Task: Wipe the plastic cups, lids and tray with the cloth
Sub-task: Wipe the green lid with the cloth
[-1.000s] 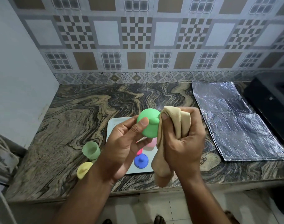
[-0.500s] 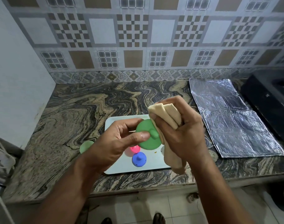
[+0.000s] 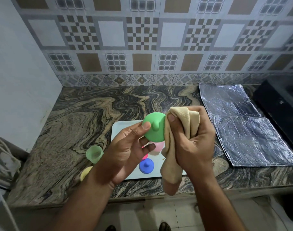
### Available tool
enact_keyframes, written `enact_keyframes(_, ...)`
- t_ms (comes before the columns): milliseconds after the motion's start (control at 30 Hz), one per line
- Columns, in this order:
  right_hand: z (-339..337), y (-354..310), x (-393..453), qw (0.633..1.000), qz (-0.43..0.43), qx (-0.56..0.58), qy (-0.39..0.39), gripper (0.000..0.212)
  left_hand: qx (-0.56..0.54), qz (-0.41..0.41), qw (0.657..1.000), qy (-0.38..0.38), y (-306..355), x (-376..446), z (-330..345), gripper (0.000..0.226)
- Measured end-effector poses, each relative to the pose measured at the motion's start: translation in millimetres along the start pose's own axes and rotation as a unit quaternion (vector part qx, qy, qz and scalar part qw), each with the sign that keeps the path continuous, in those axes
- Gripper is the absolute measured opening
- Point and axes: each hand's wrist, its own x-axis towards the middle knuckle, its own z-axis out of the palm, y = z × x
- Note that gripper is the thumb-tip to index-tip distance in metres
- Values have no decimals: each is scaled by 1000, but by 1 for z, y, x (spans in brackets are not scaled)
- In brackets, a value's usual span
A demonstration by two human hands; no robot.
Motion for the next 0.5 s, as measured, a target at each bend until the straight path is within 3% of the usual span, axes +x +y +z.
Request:
enact_keyframes(100, 3, 3, -7, 998, -15, -40, 40, 18, 17, 9, 1000, 21, -4, -2, -1, 32)
enact_keyframes(200, 1, 5, -16, 987, -70, -144, 25, 18, 100, 28, 994, 42, -5, -5, -6, 29)
enact_keyframes(300, 0, 2, -17, 973, -114, -202, 9, 18, 191, 47, 980, 15, 4, -9, -6, 17)
enact_keyframes(400, 0, 1, -7, 973, -101, -206, 1, 19, 232, 51, 971, -23, 13, -10, -3, 19)
enact_keyframes(500, -2, 6, 5, 992, -31, -122, 0, 20, 215, 48, 975, -30, 14, -10, -2, 18)
